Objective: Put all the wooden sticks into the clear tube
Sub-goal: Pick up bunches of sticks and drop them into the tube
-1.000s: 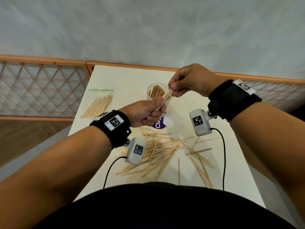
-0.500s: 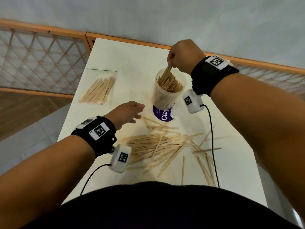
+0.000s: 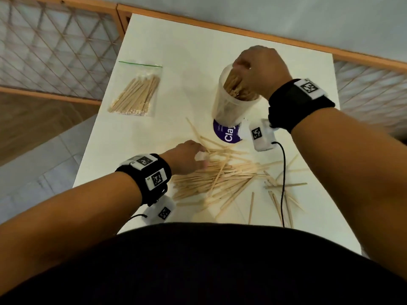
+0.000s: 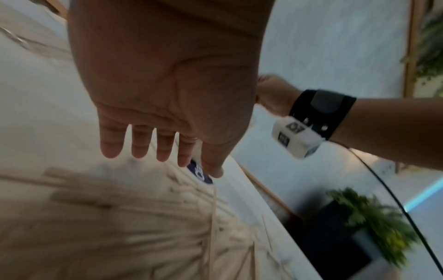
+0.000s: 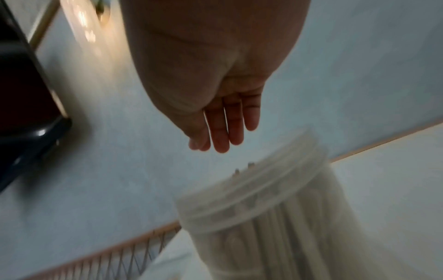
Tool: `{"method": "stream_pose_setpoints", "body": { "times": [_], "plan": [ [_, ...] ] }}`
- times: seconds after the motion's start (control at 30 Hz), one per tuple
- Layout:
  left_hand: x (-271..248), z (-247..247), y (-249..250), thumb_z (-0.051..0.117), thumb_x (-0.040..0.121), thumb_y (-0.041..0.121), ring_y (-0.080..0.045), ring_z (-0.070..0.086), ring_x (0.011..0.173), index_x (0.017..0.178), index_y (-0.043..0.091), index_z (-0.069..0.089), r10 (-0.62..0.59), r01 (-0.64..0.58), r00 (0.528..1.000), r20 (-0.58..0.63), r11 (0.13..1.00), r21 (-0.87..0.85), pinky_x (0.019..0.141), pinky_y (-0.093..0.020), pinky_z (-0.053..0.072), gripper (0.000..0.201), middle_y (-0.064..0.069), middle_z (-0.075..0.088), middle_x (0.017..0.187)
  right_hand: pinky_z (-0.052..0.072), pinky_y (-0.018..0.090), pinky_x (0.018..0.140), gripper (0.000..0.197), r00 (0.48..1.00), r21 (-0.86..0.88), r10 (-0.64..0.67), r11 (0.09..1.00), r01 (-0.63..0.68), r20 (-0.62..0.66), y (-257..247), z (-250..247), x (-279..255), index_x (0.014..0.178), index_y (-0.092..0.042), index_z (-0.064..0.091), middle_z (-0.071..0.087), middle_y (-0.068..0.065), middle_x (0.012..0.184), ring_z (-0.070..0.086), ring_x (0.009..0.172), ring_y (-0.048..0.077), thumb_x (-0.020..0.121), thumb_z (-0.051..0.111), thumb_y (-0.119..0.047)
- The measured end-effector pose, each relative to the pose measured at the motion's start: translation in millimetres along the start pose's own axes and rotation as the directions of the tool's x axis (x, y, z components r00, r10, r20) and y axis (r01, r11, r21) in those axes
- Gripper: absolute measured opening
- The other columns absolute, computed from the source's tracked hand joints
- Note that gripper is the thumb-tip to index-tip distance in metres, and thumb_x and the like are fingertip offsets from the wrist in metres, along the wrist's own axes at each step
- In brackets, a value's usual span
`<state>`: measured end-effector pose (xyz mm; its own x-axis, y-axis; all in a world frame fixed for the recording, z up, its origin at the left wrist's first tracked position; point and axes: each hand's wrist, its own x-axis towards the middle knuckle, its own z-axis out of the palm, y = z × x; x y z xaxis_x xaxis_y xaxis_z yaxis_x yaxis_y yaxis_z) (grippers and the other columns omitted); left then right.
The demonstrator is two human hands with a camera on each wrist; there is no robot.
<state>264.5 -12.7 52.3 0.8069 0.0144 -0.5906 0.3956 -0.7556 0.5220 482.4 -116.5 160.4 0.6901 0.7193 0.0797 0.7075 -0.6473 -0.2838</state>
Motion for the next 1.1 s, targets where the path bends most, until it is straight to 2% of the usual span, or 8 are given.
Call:
{"method": "stream_pose_setpoints", "body": {
  "times": [0.1,0.2,0.3,0.43,0.6,0.8,0.97,1.1],
  "plan": [
    [3,25,1,0.056,0.082,0.064,-0.028,0.013,0.143,0.149,0.023,0.021,0.042,-0.046,0.999,0.029,0.983,0.176,0.116,-0.044,0.02,0.086,-0.004,0.016,0.157,0.042,0.027,0.084,0.025,0.978,0.14,0.057,0.99,-0.029,-0.201,20,-15,-44,0.098,-0.013,0.071,0.069,0.005,0.099,0.06,0.095,0.02,0.09,0.052,-0.028],
    [1,46,4,0.053,0.071,0.077,-0.031,-0.001,0.146,0.151,0.026,-0.001,0.068,-0.077,0.997,0.038,0.929,0.362,0.116,-0.054,0.014,0.109,-0.003,-0.004,0.16,0.042,0.027,0.083,0.025,0.959,0.205,0.17,0.971,-0.123,-0.228,52,-3,-99,0.097,-0.01,0.07,0.068,0.008,0.097,0.06,0.094,0.022,0.091,0.055,-0.029],
    [-4,59,7,0.053,0.065,0.083,-0.033,-0.016,0.145,0.147,0.031,-0.022,-0.002,-0.033,0.997,0.079,0.902,0.43,0.112,-0.064,0.002,0.123,-0.002,-0.024,0.157,0.043,0.033,0.096,0.033,0.953,0.195,0.303,0.936,-0.292,-0.027,96,29,-161,0.113,-0.011,0.067,0.065,0.01,0.114,0.057,0.11,0.026,0.093,0.058,-0.036],
    [-12,75,1,0.054,0.058,0.087,-0.033,-0.031,0.14,0.141,0.034,-0.034,-0.046,0.012,0.996,0.071,0.905,0.426,0.103,-0.072,-0.009,0.132,0.0,-0.038,0.151,0.017,0.044,0.118,0.071,0.813,-0.022,0.456,0.876,-0.481,0.361,134,67,-244,0.148,-0.02,0.031,0.027,0.007,0.156,0.02,0.145,0.027,0.09,0.048,-0.057],
    [-21,96,-14,0.052,0.05,0.092,-0.032,-0.038,0.136,0.134,0.037,-0.041,-0.058,0.071,0.997,-0.045,0.915,0.396,0.099,-0.073,-0.014,0.138,0.0,-0.044,0.147,-0.011,0.053,0.116,0.102,0.717,-0.096,0.578,0.8,-0.592,0.389,129,87,-326,0.153,-0.022,-0.006,-0.019,0.003,0.159,-0.021,0.145,0.022,0.079,0.037,-0.078],
    [-25,112,-9,0.05,0.05,0.092,-0.03,-0.041,0.134,0.138,0.035,-0.038,-0.013,0.046,0.996,-0.093,0.93,0.365,0.102,-0.069,-0.019,0.136,0.002,-0.043,0.148,-0.019,0.055,0.112,0.123,0.775,-0.182,0.436,0.899,-0.399,0.458,111,115,-377,0.145,-0.018,-0.028,-0.035,0.01,0.152,-0.035,0.139,0.026,0.057,0.006,-0.096],
    [-15,125,14,0.053,0.054,0.089,-0.029,-0.039,0.136,0.142,0.033,-0.033,-0.014,0.056,0.992,-0.129,0.945,0.323,0.102,-0.066,-0.021,0.134,0.003,-0.04,0.15,-0.015,0.057,0.113,0.111,0.828,-0.165,0.395,0.918,-0.359,0.397,101,130,-345,0.146,-0.02,-0.027,-0.033,0.01,0.153,-0.031,0.141,0.029,0.07,0.018,-0.088],
    [-4,132,32,0.046,0.071,0.081,-0.032,-0.029,0.141,0.146,0.028,-0.027,-0.01,0.061,0.986,-0.166,0.951,0.303,0.107,-0.062,-0.017,0.117,0.001,-0.032,0.154,-0.013,0.057,0.114,0.107,0.85,-0.12,0.349,0.937,-0.329,0.395,88,137,-313,0.148,-0.021,-0.022,-0.027,0.01,0.156,-0.027,0.143,0.028,0.078,0.032,-0.081]
  ]
}}
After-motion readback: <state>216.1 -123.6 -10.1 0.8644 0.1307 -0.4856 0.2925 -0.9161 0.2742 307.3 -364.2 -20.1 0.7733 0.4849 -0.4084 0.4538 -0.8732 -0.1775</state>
